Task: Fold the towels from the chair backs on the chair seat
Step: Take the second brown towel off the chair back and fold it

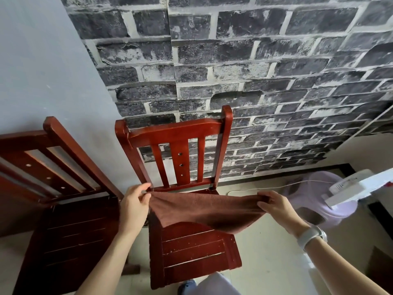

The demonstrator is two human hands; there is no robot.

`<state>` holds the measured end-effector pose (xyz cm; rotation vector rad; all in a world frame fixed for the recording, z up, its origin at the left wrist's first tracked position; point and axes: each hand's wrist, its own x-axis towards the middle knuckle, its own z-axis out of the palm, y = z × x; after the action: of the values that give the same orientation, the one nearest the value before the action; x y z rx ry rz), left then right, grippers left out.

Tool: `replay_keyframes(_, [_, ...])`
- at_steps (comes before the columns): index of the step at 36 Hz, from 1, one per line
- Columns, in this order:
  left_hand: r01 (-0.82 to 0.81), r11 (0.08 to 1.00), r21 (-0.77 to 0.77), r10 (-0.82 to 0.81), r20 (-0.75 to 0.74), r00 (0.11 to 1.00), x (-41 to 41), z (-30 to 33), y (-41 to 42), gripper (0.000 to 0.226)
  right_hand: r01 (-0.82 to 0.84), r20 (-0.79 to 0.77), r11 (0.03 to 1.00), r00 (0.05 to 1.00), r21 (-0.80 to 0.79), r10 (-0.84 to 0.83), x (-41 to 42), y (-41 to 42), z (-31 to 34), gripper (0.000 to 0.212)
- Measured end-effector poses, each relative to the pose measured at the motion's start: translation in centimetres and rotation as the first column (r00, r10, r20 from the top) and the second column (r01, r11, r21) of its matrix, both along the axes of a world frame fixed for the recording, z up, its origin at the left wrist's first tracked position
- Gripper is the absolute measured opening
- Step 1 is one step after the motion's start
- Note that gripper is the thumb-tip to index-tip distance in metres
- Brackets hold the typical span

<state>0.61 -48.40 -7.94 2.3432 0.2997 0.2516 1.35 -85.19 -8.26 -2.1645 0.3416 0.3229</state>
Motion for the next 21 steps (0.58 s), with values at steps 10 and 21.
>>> replay_keyframes(10, [0.253, 0.965, -0.076, -0.263, -0.339, 0.903, -0.1, -0.4, 1.3, 0.022, -0.158, 0.049, 0.911, 0.98, -0.38, 0.19, 0.3, -0.5, -0.1, 0.019])
replay_keyframes(21, [0.293, 0.94, 0.175, -0.218, -0.352, 0.91, 0.3, -1.5, -0.7, 0.02, -0.045, 0.088, 0.865, 0.991, -0.499, 0.102, 1.4, -1.1, -0.2, 0.011])
